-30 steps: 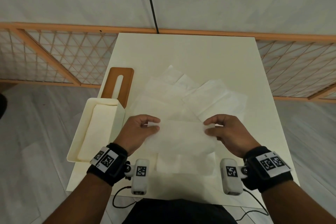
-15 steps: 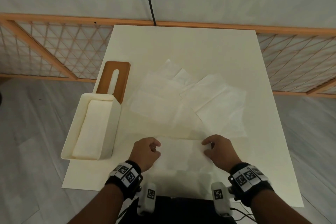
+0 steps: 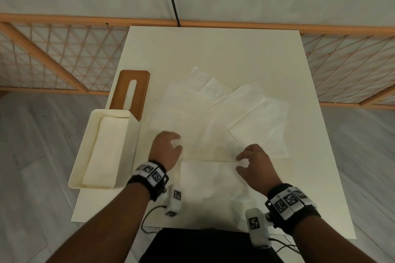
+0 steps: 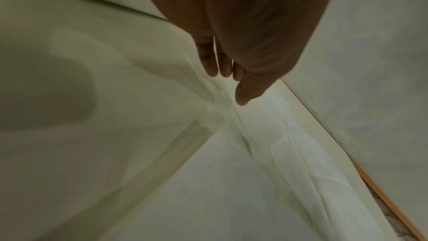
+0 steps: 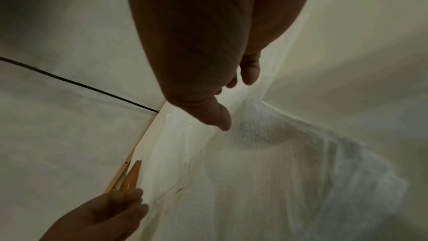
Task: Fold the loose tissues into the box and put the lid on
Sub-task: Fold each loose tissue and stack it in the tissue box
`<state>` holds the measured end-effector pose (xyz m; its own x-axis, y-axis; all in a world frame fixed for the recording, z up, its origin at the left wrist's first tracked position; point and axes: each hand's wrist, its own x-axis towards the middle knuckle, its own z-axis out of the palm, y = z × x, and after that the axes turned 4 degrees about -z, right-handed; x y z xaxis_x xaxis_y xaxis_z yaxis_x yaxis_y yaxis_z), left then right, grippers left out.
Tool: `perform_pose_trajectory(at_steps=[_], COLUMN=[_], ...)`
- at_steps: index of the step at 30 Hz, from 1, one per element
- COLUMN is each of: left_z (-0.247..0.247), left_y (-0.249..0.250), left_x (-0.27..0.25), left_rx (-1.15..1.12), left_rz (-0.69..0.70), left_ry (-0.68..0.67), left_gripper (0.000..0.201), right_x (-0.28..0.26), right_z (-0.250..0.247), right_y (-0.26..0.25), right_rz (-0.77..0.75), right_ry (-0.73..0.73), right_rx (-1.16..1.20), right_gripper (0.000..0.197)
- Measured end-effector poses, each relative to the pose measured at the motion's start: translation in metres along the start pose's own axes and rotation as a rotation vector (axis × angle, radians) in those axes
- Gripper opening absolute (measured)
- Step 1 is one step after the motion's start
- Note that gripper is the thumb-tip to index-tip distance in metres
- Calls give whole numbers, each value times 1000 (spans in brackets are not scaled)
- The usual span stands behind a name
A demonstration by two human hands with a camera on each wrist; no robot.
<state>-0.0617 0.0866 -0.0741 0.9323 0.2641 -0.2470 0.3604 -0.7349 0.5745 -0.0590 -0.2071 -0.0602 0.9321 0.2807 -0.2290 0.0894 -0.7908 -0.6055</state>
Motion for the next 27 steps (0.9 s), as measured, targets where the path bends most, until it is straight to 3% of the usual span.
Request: perform_pose_trajectory(at_steps=[3, 5, 7, 11, 14, 17, 23, 27], left_z=[3, 4, 4, 6, 5, 4, 1, -10], left_y=[9, 10, 10, 9, 11, 4, 5, 7], left_x=[33, 47, 51, 49, 47, 44, 47, 45], left_rx=[70, 143, 198, 216, 189, 212, 175, 59], left_rz=[9, -9, 1, 17, 19, 34, -26, -95], left_ry=[-15, -49, -63, -34, -19, -38, -45, -25], left_gripper=[34, 25, 15, 18, 20, 9, 17, 12], right_x=[1, -2, -4, -7, -4, 0, 3, 3], right_z=[-5, -8, -10, -15, -17, -18, -16, -20], right_y=[-6, -8, -7, -2, -3, -9, -18, -20], right_rz=[-6, -11, -5, 22, 22, 19, 1, 17], right_ry=[-7, 2, 17, 18, 35, 35, 9, -7], right_rx=[28, 39, 56, 65, 72, 78, 79, 74], right_gripper=[20, 19, 17, 15, 15, 14, 13, 12])
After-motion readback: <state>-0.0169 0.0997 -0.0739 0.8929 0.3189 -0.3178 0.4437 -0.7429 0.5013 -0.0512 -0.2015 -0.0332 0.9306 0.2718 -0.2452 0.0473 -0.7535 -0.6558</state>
